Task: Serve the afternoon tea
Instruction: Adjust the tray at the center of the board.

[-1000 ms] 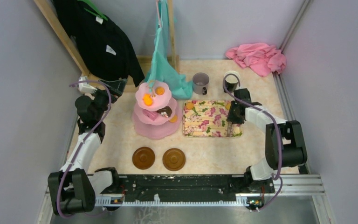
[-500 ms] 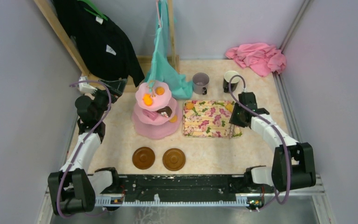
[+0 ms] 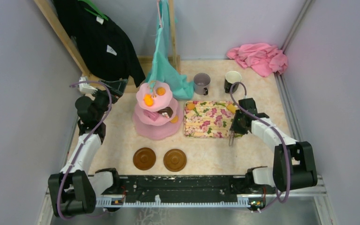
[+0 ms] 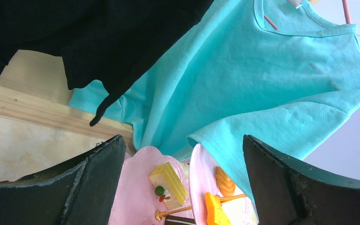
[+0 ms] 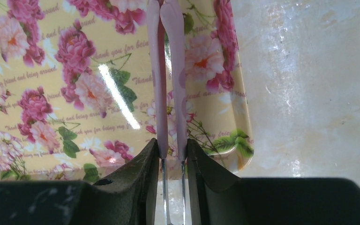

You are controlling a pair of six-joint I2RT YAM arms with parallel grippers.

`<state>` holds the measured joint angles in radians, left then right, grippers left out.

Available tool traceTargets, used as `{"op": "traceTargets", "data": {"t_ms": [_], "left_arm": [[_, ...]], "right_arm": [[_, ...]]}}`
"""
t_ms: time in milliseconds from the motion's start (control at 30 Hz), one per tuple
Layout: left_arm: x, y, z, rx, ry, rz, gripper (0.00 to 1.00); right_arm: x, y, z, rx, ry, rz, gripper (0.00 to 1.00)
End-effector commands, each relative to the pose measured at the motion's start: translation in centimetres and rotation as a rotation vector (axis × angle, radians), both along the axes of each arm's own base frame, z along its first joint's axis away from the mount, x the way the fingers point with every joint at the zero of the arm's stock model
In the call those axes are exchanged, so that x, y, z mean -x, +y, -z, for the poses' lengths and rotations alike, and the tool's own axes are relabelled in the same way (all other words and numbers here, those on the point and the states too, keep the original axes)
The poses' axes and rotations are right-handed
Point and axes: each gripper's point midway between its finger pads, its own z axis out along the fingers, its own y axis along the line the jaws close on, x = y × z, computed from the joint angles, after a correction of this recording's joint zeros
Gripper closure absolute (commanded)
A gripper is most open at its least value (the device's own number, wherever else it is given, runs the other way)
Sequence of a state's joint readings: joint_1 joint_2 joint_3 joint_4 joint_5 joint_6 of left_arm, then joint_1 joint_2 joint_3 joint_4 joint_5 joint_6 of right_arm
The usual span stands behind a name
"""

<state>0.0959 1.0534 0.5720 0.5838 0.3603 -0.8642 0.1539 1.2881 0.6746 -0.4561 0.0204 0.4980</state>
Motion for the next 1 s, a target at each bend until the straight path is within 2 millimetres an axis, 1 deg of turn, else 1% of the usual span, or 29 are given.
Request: {"op": "traceTargets", "data": {"t_ms": [0, 233, 567, 800, 967], "left_arm": [[0.5, -0.3, -1.5, -0.004, -0.058, 0.013, 0.01], [0.7, -0.3, -1.7, -0.007, -0.065, 0.014, 0.01], [0.7, -0.2, -2.0, -0.012, -0.071, 0.01, 0.01], [0.7, -0.1, -2.0, -0.018, -0.074, 0.002, 0.01], [0.6, 0.0, -2.0, -0.019, -0.072, -0.001, 0.01]], "right_arm": [[-1.7, 0.4, -1.0, -0.028, -0.041, 0.023, 0.76], [-2.4, 0.0, -1.1, -0.035, -0.018, 0.047, 0.78], [-4.6, -0.8, -0.8, -0.082, -0.016, 0.079, 0.78], [-6.0, -0.1, -0.6, -0.11, -0.015, 0.041, 0.81], [-6.2, 0.7, -0.2, -0.147, -0.006, 0.011, 0.83]]}}
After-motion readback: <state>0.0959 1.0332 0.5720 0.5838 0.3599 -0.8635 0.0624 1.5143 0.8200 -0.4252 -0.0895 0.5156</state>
